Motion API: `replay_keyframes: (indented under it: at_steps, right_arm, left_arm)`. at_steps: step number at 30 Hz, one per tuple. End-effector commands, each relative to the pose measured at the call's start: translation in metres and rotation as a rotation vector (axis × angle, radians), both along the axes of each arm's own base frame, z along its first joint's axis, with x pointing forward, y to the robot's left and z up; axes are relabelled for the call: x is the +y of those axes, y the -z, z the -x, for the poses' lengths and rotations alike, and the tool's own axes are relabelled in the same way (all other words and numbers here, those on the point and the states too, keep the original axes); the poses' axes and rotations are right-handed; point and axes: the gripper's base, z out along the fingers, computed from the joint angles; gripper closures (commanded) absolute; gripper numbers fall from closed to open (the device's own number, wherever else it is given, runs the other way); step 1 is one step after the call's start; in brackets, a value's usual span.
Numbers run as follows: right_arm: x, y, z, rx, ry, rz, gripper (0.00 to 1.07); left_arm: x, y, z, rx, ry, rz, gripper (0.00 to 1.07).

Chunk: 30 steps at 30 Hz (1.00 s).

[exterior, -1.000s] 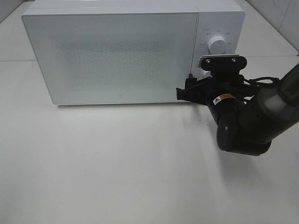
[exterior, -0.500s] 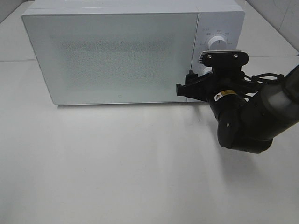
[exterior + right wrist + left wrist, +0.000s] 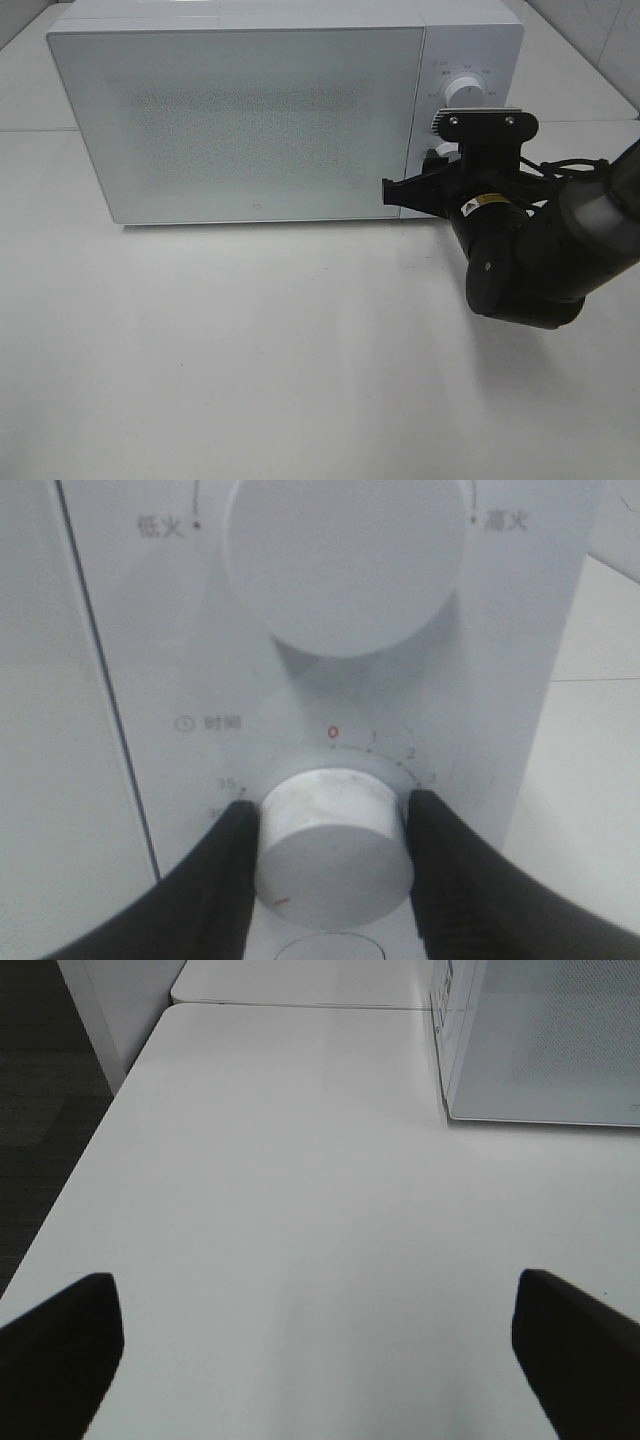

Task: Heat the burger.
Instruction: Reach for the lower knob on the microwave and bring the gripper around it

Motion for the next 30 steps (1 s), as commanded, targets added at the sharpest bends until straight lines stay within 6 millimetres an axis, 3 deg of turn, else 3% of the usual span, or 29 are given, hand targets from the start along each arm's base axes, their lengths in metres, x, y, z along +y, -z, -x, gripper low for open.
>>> replay_keyframes:
  at_steps: [1, 4, 11, 14, 16, 17, 18, 19, 21, 22, 24, 30]
  right_arm:
    - [0.000, -0.012, -0.004, -0.078, 0.008, -0.009, 1.02]
    - [0.000, -0.012, -0.004, -0.082, 0.001, -0.007, 1.07]
    - [0.000, -0.012, -0.004, -0.084, 0.001, -0.024, 1.07]
    - [0.003, -0.014, -0.005, -0.108, -0.025, -0.120, 1.07]
    - [0.007, -0.018, -0.005, -0.145, -0.063, -0.296, 1.07]
    - [0.007, -0.018, -0.005, -0.145, -0.063, -0.296, 1.07]
    - [0.008, -0.020, -0.004, -0.164, -0.071, -0.448, 1.07]
    - [0.008, -0.020, -0.004, -0.164, -0.071, -0.448, 1.07]
    - [0.008, -0.022, -0.004, -0.184, -0.067, -0.722, 1.07]
    - [0.008, -0.022, -0.004, -0.184, -0.067, -0.722, 1.07]
    - [0.007, -0.025, -0.004, -0.220, -0.075, -0.931, 1.07]
    - [0.007, -0.030, -0.003, -0.258, -0.101, -1.204, 1.07]
  left_arm:
    - [0.000, 0.000, 0.002, -0.014, -0.001, 0.000, 0.09]
    - [0.000, 0.000, 0.002, -0.014, -0.001, 0.000, 0.09]
    - [0.000, 0.000, 0.002, -0.014, -0.001, 0.000, 0.09]
    - [0.000, 0.000, 0.002, -0.014, -0.001, 0.000, 0.09]
    - [0.000, 0.000, 0.002, -0.014, -0.001, 0.000, 0.09]
    - [0.000, 0.000, 0.002, -0.014, -0.001, 0.000, 0.09]
    - [0.000, 0.000, 0.002, -0.014, -0.001, 0.000, 0.09]
    - [0.000, 0.000, 0.002, -0.014, -0.001, 0.000, 0.09]
    - [0.000, 0.000, 0.002, -0.014, -0.001, 0.000, 0.09]
    - [0.000, 0.000, 0.002, -0.014, -0.001, 0.000, 0.09]
    - [0.000, 0.000, 0.002, -0.014, -0.001, 0.000, 0.09]
    - [0.000, 0.000, 0.002, -0.014, -0.001, 0.000, 0.09]
